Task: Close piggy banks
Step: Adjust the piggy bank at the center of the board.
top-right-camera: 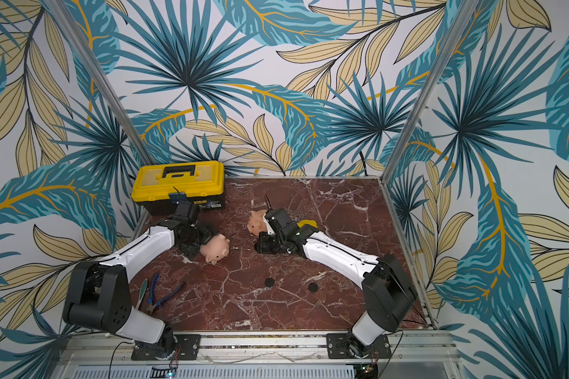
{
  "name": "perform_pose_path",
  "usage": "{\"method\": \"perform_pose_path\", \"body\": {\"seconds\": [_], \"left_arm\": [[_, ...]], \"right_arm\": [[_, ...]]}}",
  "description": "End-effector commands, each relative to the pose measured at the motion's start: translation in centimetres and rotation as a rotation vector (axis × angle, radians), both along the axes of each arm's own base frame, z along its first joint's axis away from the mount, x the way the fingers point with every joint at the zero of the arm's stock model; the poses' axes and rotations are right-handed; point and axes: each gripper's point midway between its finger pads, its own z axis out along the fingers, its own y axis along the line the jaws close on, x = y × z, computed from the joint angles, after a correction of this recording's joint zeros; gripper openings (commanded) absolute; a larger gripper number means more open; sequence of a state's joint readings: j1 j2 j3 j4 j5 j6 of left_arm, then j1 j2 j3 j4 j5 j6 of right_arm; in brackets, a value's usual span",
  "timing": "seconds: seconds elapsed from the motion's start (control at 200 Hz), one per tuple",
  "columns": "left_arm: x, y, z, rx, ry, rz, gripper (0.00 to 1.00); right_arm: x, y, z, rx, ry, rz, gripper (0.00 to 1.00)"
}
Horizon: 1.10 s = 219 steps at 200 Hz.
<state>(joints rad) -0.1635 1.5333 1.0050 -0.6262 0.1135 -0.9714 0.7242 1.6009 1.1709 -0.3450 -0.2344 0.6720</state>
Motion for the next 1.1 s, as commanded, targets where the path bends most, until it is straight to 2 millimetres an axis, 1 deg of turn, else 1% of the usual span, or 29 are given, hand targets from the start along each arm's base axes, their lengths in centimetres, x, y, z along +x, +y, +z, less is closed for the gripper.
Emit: {"method": "perform_pose_path", "body": {"seconds": [0.0,0.15,0.205,0.255,0.27,0.295,0.491,0.616,0.766,0.876,0.956,1.092], "left_arm": [[-0.7,-1.2,-0.8,-0.006,0.037,-0.176,1.0],[-1.2,-2.9,-0.9,-0.005,0.037,-0.372,1.0],[-1.3,-3.9,-0.4,-0.001,0.018,-0.458,0.99],[-1.4,-4.4,-0.1,0.009,0.015,-0.51,1.0],[-1.5,-4.7,0.0,0.009,0.012,-0.529,1.0],[-1.5,-5.1,0.2,0.007,-0.001,-0.567,1.0],[-1.8,-7.7,1.4,0.051,-0.031,-0.799,1.0],[-1.8,-9.0,2.2,0.11,-0.055,-0.915,1.0],[-1.6,-9.6,3.4,0.126,-0.054,-0.946,1.0],[-1.9,-10.1,4.5,0.138,-0.056,-0.961,1.0],[-2.4,-10.2,4.7,0.151,-0.038,-0.958,0.99],[-3.0,-9.4,4.1,0.201,0.004,-0.919,1.0]], "right_arm": [[-0.3,-0.5,0.0,0.011,-0.011,0.01,0.0],[-0.4,-0.9,0.1,0.045,-0.017,0.006,0.0],[-0.5,-0.9,0.3,0.068,-0.02,0.007,0.0],[-0.8,-1.0,0.1,0.081,-0.017,0.01,0.0],[-0.5,-0.6,0.6,0.106,-0.042,0.013,0.0],[-0.5,-0.5,0.7,0.119,-0.047,0.014,0.0],[-1.3,-0.4,0.2,0.178,-0.078,0.042,0.0],[-1.8,-1.0,-0.1,0.198,-0.114,0.042,0.0],[-2.3,-1.7,-0.4,0.19,-0.132,0.038,0.0],[-2.6,-2.1,-0.6,0.192,-0.135,0.031,0.0],[-2.8,-2.3,-0.8,0.196,-0.131,0.027,0.0],[-2.9,-2.4,-1.0,0.198,-0.133,0.024,0.0]]}}
